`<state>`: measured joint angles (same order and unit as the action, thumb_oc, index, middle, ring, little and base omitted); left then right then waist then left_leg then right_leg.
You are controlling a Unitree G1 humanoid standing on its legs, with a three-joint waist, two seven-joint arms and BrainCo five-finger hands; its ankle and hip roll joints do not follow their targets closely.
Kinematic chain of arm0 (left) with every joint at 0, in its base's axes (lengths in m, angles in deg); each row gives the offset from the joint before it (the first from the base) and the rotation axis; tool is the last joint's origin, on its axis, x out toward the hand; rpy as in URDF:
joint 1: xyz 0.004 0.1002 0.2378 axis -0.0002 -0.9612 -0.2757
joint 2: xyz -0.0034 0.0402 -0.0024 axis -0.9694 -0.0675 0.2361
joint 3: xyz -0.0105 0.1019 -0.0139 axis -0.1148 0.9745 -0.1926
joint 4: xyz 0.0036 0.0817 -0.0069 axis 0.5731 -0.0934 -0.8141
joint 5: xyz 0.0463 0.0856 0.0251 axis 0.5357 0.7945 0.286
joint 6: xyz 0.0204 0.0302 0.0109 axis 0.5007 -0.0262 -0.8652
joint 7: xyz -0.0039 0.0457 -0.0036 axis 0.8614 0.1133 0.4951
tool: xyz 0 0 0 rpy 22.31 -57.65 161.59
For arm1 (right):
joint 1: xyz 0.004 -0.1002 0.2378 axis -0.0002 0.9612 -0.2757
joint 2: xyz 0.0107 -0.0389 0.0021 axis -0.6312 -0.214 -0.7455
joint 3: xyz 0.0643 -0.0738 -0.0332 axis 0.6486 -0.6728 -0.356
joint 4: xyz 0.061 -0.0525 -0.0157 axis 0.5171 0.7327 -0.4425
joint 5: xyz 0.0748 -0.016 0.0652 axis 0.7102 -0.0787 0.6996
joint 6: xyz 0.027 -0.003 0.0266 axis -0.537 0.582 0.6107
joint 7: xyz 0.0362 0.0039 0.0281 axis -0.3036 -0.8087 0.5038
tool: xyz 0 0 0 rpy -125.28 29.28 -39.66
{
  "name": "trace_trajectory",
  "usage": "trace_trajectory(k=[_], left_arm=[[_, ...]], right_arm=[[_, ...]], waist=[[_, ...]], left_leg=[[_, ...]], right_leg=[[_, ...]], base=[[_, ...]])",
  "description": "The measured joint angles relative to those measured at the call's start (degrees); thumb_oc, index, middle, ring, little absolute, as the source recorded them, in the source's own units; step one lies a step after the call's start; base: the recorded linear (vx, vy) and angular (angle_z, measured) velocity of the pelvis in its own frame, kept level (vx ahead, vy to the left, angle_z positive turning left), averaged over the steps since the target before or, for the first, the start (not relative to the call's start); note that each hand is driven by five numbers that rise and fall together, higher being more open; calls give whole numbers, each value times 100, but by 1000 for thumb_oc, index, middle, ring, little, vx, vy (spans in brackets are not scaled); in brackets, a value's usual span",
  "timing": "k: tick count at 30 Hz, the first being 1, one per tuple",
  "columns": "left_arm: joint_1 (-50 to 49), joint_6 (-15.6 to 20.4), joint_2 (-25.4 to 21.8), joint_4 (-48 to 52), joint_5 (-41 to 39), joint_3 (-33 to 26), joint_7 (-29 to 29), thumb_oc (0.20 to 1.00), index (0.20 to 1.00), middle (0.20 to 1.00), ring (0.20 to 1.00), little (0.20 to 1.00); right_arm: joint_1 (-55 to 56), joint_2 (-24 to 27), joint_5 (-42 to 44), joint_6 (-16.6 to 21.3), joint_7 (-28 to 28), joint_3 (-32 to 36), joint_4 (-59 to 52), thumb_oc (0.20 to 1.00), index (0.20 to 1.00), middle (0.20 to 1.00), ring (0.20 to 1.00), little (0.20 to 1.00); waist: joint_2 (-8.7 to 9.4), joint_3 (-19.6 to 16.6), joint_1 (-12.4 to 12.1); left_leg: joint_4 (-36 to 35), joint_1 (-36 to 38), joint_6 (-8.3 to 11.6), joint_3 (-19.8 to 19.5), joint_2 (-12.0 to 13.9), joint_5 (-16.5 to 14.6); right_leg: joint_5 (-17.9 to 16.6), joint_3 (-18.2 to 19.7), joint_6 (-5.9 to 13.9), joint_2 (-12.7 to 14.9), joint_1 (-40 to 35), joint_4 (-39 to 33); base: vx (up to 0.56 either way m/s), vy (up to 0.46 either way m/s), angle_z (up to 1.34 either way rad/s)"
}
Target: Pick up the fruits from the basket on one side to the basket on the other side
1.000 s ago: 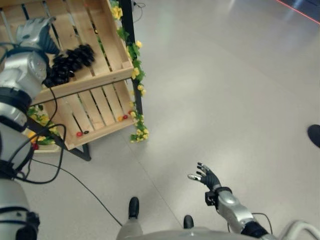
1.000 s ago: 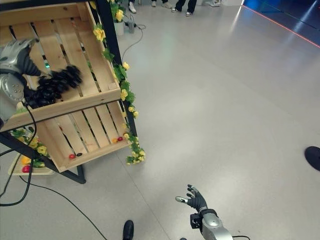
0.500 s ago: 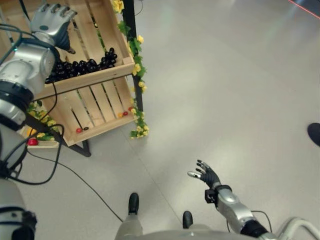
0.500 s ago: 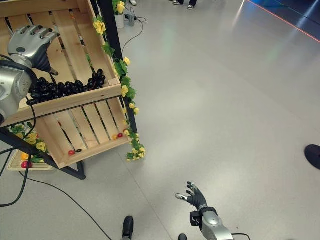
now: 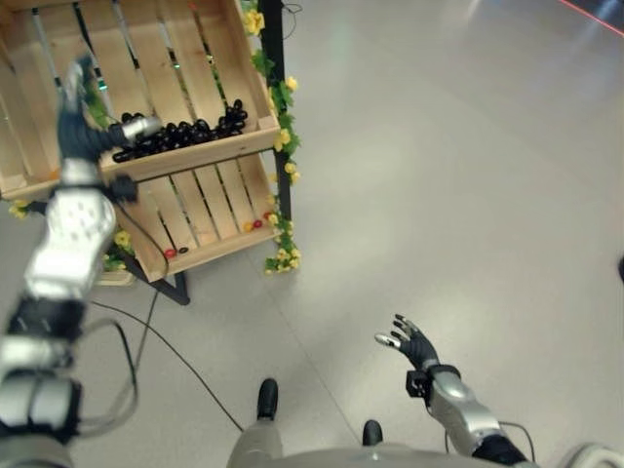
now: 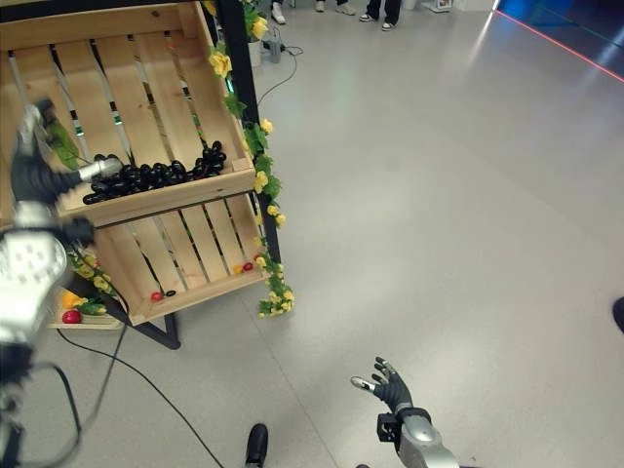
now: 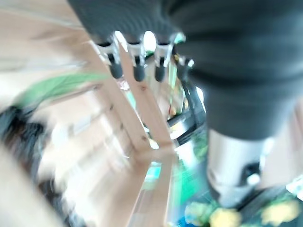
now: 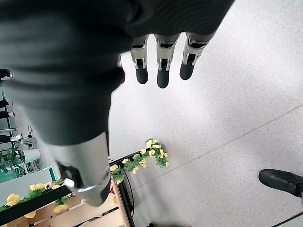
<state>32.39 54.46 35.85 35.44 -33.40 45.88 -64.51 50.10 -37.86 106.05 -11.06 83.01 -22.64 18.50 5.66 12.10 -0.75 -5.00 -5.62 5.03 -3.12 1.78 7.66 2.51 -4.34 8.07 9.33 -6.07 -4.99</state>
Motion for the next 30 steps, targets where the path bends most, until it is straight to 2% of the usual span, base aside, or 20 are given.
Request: trace_trajectory(k=[2, 6, 11, 15, 17, 19, 21, 22, 23, 24, 25, 26, 27, 28, 29, 30], left_arm=[[-416, 35, 511, 418, -374, -65, -225, 1000, 1000, 1000, 1000, 1000], [-914, 49, 1516, 1087, -628, -70, -616, 1000, 1000, 1000, 1000, 1000], [-1408, -34, 1726, 1517, -510, 473, -1097, 1000, 1000, 1000, 1000, 1000], [-1691, -163, 1837, 1471, -394, 582, -1190, 1000, 1000, 1000, 1000, 1000], [-1755, -242, 1861, 1320, -259, 697, -1231, 1000, 1000, 1000, 1000, 1000], [-1800, -298, 1873, 1044, -232, 838, -1246, 1000, 1000, 1000, 1000, 1000], [-1893, -382, 1885, 790, -75, 892, -1261, 1000, 1000, 1000, 1000, 1000], [-1948, -395, 1877, 667, -70, 875, -1265, 1000, 1000, 1000, 1000, 1000], [-1997, -494, 1864, 404, -70, 899, -1266, 1000, 1000, 1000, 1000, 1000], [-1976, -515, 1955, 269, -69, 928, -1267, 1000, 1000, 1000, 1000, 1000], [-1980, -555, 2081, 188, -68, 933, -1266, 1000, 1000, 1000, 1000, 1000], [-1974, -567, 2113, 194, -67, 923, -1266, 1000, 1000, 1000, 1000, 1000], [-1974, -578, 2149, 214, -67, 910, -1265, 1000, 1000, 1000, 1000, 1000], [-1987, -582, 2159, 221, -67, 876, -1263, 1000, 1000, 1000, 1000, 1000], [-2060, -606, 2245, 196, -68, 730, -1242, 1000, 1000, 1000, 1000, 1000], [-2072, -622, 2269, 192, -68, 725, -1229, 1000, 1000, 1000, 1000, 1000]], right_arm=[[-9, -16, -74, -40, -3, 53, -18, 1000, 1000, 1000, 1000, 1000], [30, -92, -138, -67, -18, 207, -266, 1000, 1000, 1000, 1000, 1000], [105, -132, -286, -66, -51, 271, -492, 1000, 1000, 1000, 1000, 1000], [195, -120, -447, -45, -38, 302, -817, 1000, 1000, 1000, 1000, 1000], [344, -121, -469, 15, 7, 365, -1029, 1000, 1000, 1000, 1000, 1000], [369, -120, -489, 68, 61, 418, -1138, 1000, 1000, 1000, 1000, 1000], [379, -126, -507, 70, 103, 456, -1246, 1000, 1000, 1000, 1000, 1000], [386, -122, -543, 81, 120, 463, -1371, 1000, 1000, 1000, 1000, 1000], [366, -124, -589, 103, 139, 485, -1529, 1000, 1000, 1000, 1000, 1000], [341, -112, -612, 132, 173, 523, -1603, 1000, 1000, 1000, 1000, 1000], [399, -50, -619, 163, 237, 545, -1621, 1000, 1000, 1000, 1000, 1000], [422, -34, -637, 156, 257, 548, -1621, 1000, 1000, 1000, 1000, 1000], [495, 12, -679, 153, 294, 570, -1643, 1000, 1000, 1000, 1000, 1000], [532, 41, -701, 152, 305, 571, -1673, 1000, 1000, 1000, 1000, 1000], [535, 85, -741, 146, 327, 577, -1723, 1000, 1000, 1000, 1000, 1000], [554, 118, -765, 146, 332, 597, -1797, 1000, 1000, 1000, 1000, 1000]], waist=[[55, 3, -31], [88, 10, -14], [110, 7, -5], [129, 12, -44], [156, 11, 38], [163, 18, -17], [127, 38, 0], [112, 80, -40], [23, 132, 9], [-33, 149, 36], [-120, 119, 23], [-161, 105, 11], [-230, 64, -1], [-236, 45, -15], [-336, 3, -38], [-426, -21, -20]], left_leg=[[-1, 6, -30, -8, -5, -15], [-1, 74, -46, 3, -12, -4], [0, 134, -46, 176, 43, -5], [-4, 266, -28, 628, 171, -70], [-3, 331, -7, 673, 206, -111], [-7, 416, 3, 946, 282, -163], [-21, 606, 14, 1262, 403, -249], [-5, 748, 33, 1509, 421, -303], [-27, 975, 40, 1642, 485, -438], [-14, 1057, 31, 1828, 514, -470], [1, 1214, 68, 2136, 576, -548], [-1, 1266, 94, 2441, 683, -518], [4, 1393, 198, 2642, 774, -549], [32, 1457, 283, 2841, 809, -549], [93, 1596, 353, 2849, 924, -592], [174, 1566, 350, 2806, 995, -595]], right_leg=[[0, -8, 0, 0, -12, 16], [9, -1, 14, 15, -17, 90], [0, 64, 25, 4, 115, 210], [-143, -42, 17, 1, 348, 361], [-245, -142, 3, -10, 418, 335], [-374, -189, -26, -16, 532, 336], [-582, -503, -96, -29, 687, 396], [-719, -873, -228, -43, 811, 463], [-873, -1297, -349, 70, 852, 405], [-794, -1674, -359, 184, 802, 359], [-739, -2306, -308, 424, 795, 532], [-700, -2711, -347, 548, 795, 666], [-624, -3278, -351, 826, 828, 969], [-637, -3668, -342, 1012, 825, 1165], [-759, -3859, -382, 1043, 882, 1451], [-704, -3805, -421, 959, 938, 1521]], base=[[17, 27, 4], [-5, 38, -3], [-60, 35, -22], [-71, 11, -59], [-35, 28, -57], [-22, 28, -81], [-61, 15, -112], [-30, 6, -165], [-27, -1, -158], [30, -11, -178], [7, -27, -111], [8, -36, -135], [-48, -78, -87], [-15, -159, -129], [16, -277, -95], [29, -235, -87]])
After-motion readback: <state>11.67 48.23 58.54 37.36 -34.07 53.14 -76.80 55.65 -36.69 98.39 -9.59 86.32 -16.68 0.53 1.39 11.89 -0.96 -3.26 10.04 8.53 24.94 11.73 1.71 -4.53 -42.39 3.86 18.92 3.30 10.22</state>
